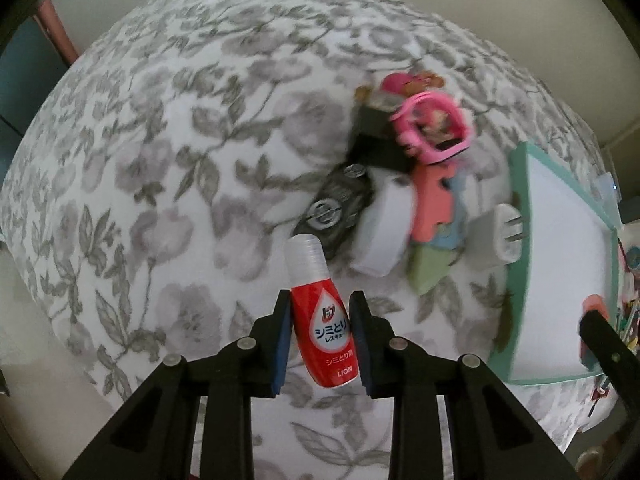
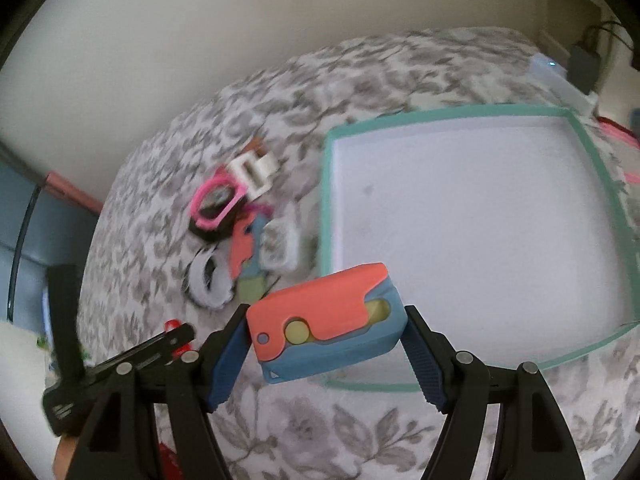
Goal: Organize rigid objects
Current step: 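Carry the block and bottle into the teal-rimmed tray and open both grippers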
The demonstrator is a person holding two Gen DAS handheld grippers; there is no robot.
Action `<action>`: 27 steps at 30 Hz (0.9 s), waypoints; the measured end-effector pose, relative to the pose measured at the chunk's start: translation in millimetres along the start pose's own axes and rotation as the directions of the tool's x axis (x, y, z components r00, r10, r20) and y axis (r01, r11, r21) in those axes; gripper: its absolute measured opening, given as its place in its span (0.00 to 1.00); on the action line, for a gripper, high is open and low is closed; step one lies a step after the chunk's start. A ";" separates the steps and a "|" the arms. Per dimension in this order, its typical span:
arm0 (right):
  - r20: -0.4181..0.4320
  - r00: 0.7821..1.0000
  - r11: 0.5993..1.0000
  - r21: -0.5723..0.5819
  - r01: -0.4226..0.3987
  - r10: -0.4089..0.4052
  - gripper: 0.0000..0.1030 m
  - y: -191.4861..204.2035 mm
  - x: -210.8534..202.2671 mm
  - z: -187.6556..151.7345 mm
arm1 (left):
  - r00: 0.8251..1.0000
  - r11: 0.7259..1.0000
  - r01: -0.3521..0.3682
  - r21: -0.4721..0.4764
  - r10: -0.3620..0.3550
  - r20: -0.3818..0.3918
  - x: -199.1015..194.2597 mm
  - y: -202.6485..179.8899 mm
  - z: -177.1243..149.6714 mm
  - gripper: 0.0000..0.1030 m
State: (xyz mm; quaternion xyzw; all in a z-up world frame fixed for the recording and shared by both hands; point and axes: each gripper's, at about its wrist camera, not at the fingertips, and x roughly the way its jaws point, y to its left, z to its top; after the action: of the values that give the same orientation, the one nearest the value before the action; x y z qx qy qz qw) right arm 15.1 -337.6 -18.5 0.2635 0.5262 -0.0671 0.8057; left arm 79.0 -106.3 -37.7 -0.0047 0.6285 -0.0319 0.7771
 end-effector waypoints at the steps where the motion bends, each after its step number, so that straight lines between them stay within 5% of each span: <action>1: 0.002 1.000 1.000 0.014 0.005 -0.005 0.73 -4.6 0.1 2.4 | 1.000 1.000 0.010 0.012 -0.010 0.004 -3.6 -10.6 5.2 0.29; 7: 0.025 0.998 0.992 0.120 0.049 -0.052 0.73 -41.7 -3.0 17.5 | 0.998 0.991 0.054 0.122 -0.058 0.028 -21.6 -73.6 32.3 0.29; 14: 0.047 0.977 0.961 0.197 0.197 -0.210 0.74 -87.0 -7.3 33.3 | 0.991 0.956 0.129 0.262 -0.134 0.001 -4.2 -176.4 29.0 0.29; 21: 0.049 0.939 0.913 0.255 0.319 -0.342 0.74 -121.1 -13.0 40.2 | 0.991 0.932 0.133 0.337 -0.136 -0.014 21.9 -214.8 12.0 0.29; 27: 0.033 0.926 0.896 0.268 0.354 -0.376 0.74 -134.6 -11.3 42.1 | 0.989 0.926 0.147 0.348 -0.147 -0.027 42.1 -227.1 5.5 0.29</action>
State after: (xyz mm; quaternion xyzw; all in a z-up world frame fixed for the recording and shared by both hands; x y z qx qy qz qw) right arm -7.5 -475.1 -43.2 0.2592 0.5186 -0.2955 0.7593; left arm 83.2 -335.4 -66.9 0.0863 0.6109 -0.2008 0.7609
